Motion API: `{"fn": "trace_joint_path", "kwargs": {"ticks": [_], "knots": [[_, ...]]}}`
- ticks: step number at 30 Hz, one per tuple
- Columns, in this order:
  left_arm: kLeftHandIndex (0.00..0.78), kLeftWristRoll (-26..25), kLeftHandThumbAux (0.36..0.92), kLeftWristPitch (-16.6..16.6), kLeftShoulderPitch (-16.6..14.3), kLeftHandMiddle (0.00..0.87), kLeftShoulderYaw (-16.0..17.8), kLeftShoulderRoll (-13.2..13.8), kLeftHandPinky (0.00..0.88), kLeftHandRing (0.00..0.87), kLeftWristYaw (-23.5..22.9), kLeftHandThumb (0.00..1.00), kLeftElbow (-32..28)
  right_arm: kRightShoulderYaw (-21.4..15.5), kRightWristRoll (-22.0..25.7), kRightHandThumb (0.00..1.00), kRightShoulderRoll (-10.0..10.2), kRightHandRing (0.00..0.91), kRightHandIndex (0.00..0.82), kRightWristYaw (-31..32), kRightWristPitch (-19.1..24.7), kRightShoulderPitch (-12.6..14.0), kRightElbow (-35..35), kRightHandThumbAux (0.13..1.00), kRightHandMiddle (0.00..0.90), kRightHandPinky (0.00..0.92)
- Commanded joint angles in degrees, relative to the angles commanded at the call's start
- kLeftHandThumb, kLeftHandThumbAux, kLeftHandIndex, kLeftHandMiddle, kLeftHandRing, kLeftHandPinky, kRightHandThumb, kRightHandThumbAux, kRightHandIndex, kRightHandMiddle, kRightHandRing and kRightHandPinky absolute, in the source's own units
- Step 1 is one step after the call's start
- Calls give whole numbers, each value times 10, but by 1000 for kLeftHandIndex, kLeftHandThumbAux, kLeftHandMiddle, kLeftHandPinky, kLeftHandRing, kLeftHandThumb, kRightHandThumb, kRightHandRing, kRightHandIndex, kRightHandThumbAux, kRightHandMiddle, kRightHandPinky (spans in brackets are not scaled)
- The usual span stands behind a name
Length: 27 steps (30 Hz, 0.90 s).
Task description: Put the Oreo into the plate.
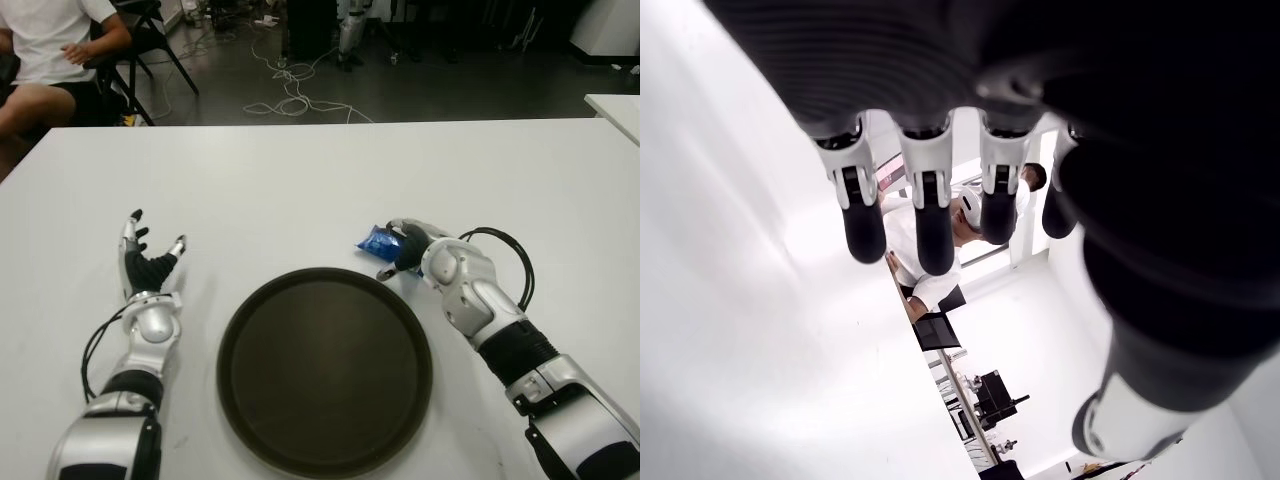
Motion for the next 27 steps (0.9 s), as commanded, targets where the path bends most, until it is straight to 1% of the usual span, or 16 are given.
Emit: {"fn": "trace_joint_path", "kwargs": {"ticks": [3,8,13,22,26,27], "knots": [[100,0,779,1,0,113,0,1,157,129,0,211,0,-1,-2,0,1,31,16,-11,8,-1,3,803,61,0],[106,-2,776,0,-1,114,2,0,192,140,-1,210,1,-1,-5,0,2,18,16,-22,18,-4,11,797,48,0],[109,-7,770,-5,-1,114,5,-1,177,135,-6,219,1,1,-7,0,-1,9,16,-29,23,-7,16,795,37,0],[103,-7,775,-7,0,112,6,0,158,127,-8,220,1,1,-7,0,-12,19,27,-40,10,-14,35,802,41,0],[106,-8,775,-6,-1,114,6,0,167,131,-8,227,2,0,-3,0,-16,24,29,-43,4,-16,41,795,44,0],[107,-8,776,-6,-1,117,7,0,190,139,-8,229,2,0,-2,0,-16,25,29,-43,3,-16,42,794,46,0]]}}
